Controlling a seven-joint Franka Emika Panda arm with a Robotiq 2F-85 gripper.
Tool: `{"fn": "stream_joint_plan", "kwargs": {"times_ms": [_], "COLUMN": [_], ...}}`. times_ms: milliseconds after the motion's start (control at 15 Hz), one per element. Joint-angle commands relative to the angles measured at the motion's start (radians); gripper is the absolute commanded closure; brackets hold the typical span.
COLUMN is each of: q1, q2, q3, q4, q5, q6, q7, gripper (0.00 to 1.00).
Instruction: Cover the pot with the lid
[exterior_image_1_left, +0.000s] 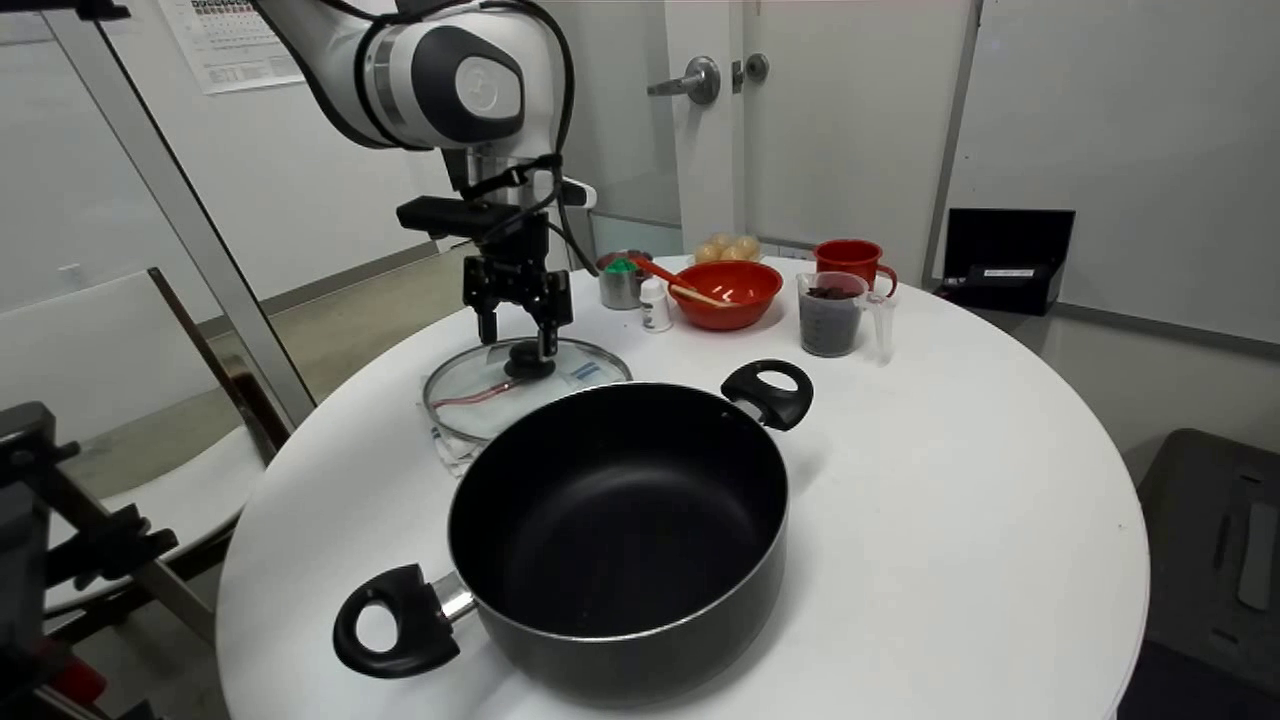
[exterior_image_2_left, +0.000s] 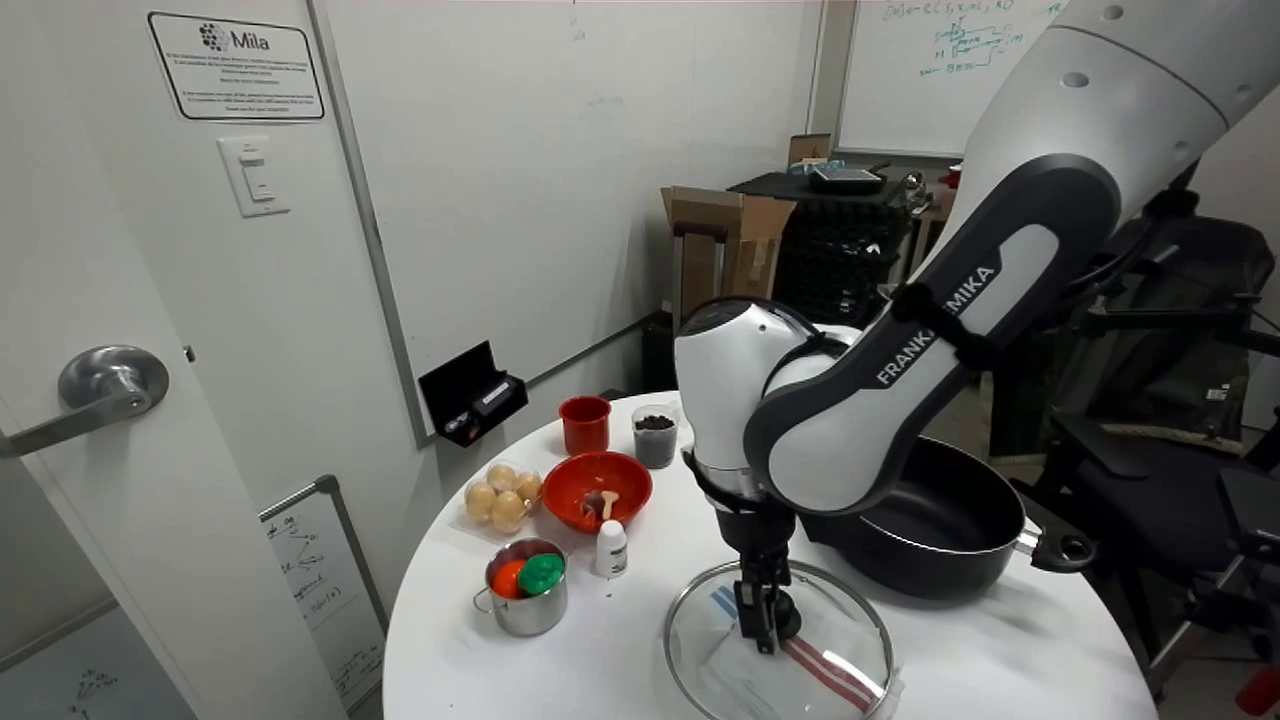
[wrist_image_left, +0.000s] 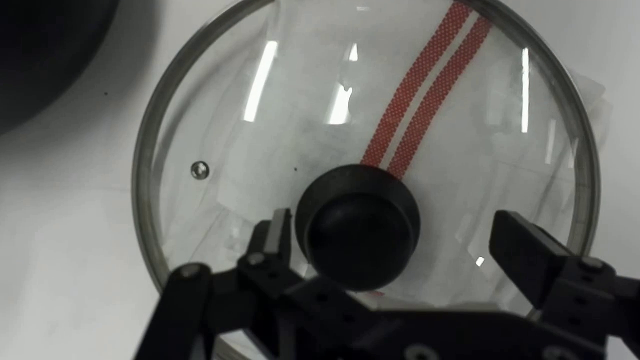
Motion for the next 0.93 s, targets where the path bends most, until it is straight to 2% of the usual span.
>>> {"fn": "stream_joint_plan", "kwargs": {"times_ms": [0,200,267,400,667,867], "q1": [0.010,0.010,0.010,0.012,0.012,0.013], "q2": [0.047,0.059,0.062,0.065,0.065,0.060], "q3": [-0.011,-0.013,-0.013,-0.014,-0.020,-0.021], "q4": [0.059,0.070,0.073,0.078,0.089,0.092], "q5": [0.017,0.018,0.018,0.018,0.016,0.019], "q6": [-0.003,0.000,0.000,0.000,0.000,0.003], "q7": [0.017,0.021,0.024,0.032,0.038,0.040], "gripper": [0.00,0.00,0.25,0.32,0.64,0.74]}}
